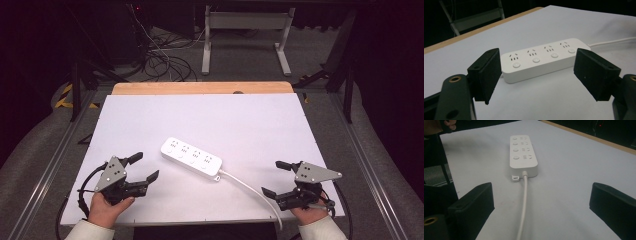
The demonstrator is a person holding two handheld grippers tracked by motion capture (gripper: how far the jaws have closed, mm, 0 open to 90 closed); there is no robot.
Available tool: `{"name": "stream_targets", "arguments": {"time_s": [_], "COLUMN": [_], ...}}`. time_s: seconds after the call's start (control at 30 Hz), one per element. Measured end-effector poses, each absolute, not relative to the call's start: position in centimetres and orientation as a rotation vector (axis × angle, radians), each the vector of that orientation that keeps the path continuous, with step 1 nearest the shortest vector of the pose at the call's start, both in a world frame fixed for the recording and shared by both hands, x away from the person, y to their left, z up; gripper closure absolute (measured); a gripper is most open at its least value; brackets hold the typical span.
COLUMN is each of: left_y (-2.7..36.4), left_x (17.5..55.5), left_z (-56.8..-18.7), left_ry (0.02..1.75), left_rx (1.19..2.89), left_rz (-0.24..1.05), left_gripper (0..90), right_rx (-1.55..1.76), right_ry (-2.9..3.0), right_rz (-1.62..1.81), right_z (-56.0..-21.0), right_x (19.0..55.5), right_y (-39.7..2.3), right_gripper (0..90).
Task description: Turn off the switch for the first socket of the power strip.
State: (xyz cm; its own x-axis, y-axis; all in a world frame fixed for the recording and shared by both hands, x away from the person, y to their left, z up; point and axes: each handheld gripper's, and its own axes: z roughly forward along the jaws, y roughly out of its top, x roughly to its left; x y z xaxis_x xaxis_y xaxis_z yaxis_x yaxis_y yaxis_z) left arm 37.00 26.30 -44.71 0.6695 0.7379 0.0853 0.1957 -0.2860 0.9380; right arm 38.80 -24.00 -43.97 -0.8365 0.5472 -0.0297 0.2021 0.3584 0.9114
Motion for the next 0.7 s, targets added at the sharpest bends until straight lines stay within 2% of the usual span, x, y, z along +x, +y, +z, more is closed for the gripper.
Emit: {"name": "stream_targets", "arguments": {"time_s": [0.3, 0.7], "left_y": [27.8, 27.7], "left_x": [36.7, 36.2], "left_z": [-46.5, -46.7], "left_ry": [0.829, 0.814], "left_rx": [1.806, 1.856], "left_rz": [0.604, 0.655], "left_gripper": [18.7, 16.0], "right_rx": [0.668, 0.665], "right_ry": [2.298, 2.299], "right_rz": [1.467, 1.466], "right_z": [-44.1, -44.1], "right_x": [38.9, 39.0], "right_y": [-24.1, -24.1], "right_gripper": [5.8, 5.7]}}
